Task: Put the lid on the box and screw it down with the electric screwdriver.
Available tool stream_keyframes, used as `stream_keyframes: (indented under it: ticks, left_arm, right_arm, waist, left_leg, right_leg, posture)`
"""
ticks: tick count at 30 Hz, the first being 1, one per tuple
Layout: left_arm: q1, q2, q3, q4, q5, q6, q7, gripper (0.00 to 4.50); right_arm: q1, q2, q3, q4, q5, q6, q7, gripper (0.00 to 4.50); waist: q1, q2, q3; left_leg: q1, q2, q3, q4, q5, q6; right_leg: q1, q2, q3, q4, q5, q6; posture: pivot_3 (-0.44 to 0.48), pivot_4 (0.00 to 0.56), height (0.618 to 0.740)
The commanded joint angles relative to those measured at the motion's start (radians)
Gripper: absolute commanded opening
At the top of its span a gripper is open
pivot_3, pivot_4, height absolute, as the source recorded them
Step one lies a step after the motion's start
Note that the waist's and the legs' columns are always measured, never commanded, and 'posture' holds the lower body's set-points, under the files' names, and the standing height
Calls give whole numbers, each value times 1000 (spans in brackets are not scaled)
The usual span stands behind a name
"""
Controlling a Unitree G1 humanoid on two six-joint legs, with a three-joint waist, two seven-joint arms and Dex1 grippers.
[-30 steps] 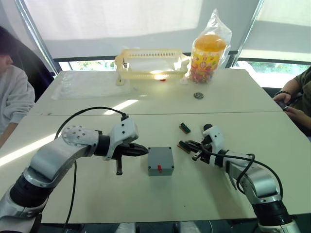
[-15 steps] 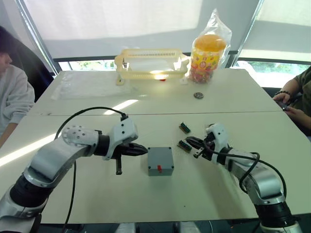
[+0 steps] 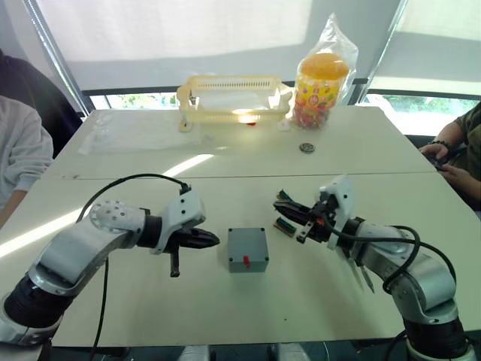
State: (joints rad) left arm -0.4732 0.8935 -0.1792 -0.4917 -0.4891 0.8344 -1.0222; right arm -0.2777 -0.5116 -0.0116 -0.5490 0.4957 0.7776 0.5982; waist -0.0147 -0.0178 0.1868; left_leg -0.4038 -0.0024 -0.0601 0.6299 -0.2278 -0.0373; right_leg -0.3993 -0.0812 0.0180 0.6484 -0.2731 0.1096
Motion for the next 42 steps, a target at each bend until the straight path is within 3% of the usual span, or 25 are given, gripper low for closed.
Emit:
stream_keyframes:
  ticks: [1, 11, 40, 42]
  left_arm:
    - [-4, 16, 40, -23, -6, -19, -5, 0]
    - [16, 30, 49, -24, 1, -29, 3, 0]
    - [18, 20, 44, -23, -4, -38, 21, 0]
    - [19, 21, 45, -23, -4, -39, 21, 0]
  right_arm:
    - [8, -20, 43, -15, -18, -32, 19, 32]
    - [11, -28, 119, 46, -64, -92, 53, 32]
    - [2, -12, 155, 139, -143, -174, 80, 32]
    - [1, -15, 151, 134, -143, -177, 82, 592]
  waist:
    - [2, 0, 0]
    - [1, 0, 0]
    - [1, 0, 0]
    - [1, 0, 0]
  left_leg:
    - [0, 0, 0, 0, 0, 0]
    - [-1, 0, 0, 0, 0, 0]
    - [-1, 0, 0, 0, 0, 0]
    - [-1, 0, 0, 0, 0, 0]
  right_leg:
    - [0, 0, 0, 0, 0, -1]
    - [-1, 0, 0, -1, 0, 1]
    - [-1, 0, 0, -1, 1, 1]
    - [-1, 0, 0, -1, 1, 1]
  posture:
    - [0, 150, 740]
    - [0, 150, 740]
    - [0, 150, 740]
    - [0, 150, 740]
